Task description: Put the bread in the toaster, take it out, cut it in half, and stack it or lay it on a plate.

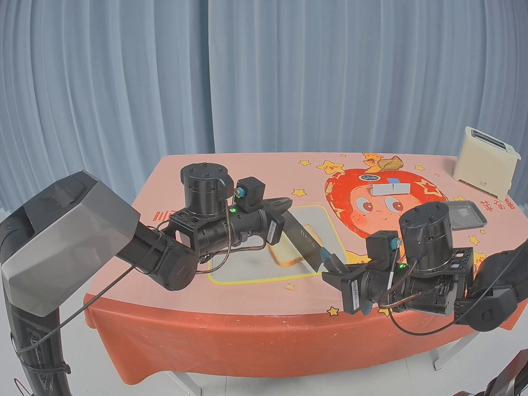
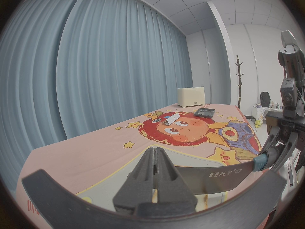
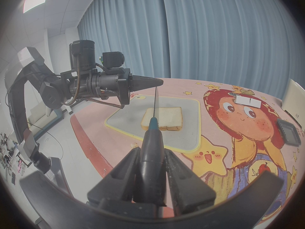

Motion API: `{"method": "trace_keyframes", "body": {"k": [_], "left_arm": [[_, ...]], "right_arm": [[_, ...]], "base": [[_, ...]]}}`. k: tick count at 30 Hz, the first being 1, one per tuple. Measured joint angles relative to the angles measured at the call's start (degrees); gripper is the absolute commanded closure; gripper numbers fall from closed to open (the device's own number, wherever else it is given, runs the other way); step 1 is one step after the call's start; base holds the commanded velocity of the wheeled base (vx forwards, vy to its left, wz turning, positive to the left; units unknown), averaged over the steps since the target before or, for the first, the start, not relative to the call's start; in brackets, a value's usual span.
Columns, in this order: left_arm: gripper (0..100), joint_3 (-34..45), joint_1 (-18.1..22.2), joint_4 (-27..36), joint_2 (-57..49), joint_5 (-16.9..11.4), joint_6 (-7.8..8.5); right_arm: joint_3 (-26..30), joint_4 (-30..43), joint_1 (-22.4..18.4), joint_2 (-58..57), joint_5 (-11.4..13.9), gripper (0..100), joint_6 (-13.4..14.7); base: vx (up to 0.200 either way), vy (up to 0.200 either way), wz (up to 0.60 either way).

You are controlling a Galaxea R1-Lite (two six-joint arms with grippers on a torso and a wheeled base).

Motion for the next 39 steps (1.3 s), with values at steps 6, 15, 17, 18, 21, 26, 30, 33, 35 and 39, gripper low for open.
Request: {"method": "trace_keyframes", "body": {"k": [6, 15, 17, 18, 21, 26, 30, 33, 35, 39], "left_arm": [[100, 0.41, 0.0, -0.11, 0.29, 0.13, 0.05], [100, 0.99, 0.28, -0.13, 0.44, -0.41, 0.0], [100, 1.01, 0.48, -0.13, 0.44, -0.77, 0.06], [100, 1.12, 0.56, -0.18, 0.44, -0.85, 0.29], [100, 1.54, 0.74, -0.24, 0.44, -1.38, 0.96], [100, 1.9, 0.76, -1.48, 0.51, -2.02, 1.23], [100, 2.01, 0.76, -2.88, 0.66, -2.08, 1.21], [100, 2.04, 0.76, -3.06, 0.84, -2.11, 1.21], [100, 1.82, 0.76, -3.12, 1.07, -2.08, 1.18], [100, 0.74, 0.69, -3.06, 1.45, -2.11, 1.21]], "right_arm": [[0.02, 0.0, 0.04, 0.13, 0.0, 100, -0.01], [0.0, 0.01, 0.0, 0.24, 0.01, 100, 0.02], [0.0, 0.0, 0.0, 0.26, 0.01, 100, 0.0], [-0.01, 0.0, 0.0, 0.26, 0.01, 100, 0.0], [-0.06, 0.01, 0.01, 0.3, 0.01, 100, 0.02], [-0.06, -0.05, 0.04, 0.3, 0.0, 100, 0.07], [-0.11, -0.21, 0.04, 0.3, -0.1, 100, 0.07], [-0.11, -0.13, 0.01, 0.3, -0.07, 100, 0.07], [-0.11, -0.1, 0.04, 0.3, -0.1, 100, 0.07], [-0.09, -0.18, 0.04, 0.28, -0.1, 100, 0.07]], "base": [[0.0, 0.0, 0.0], [0.0, 0.0, 0.0], [0.0, 0.0, 0.0], [0.0, 0.0, 0.0], [0.0, 0.0, 0.0], [0.0, 0.0, 0.0], [0.0, 0.0, 0.0], [0.0, 0.0, 0.0], [0.0, 0.0, 0.0], [0.0, 0.0, 0.0]]}}
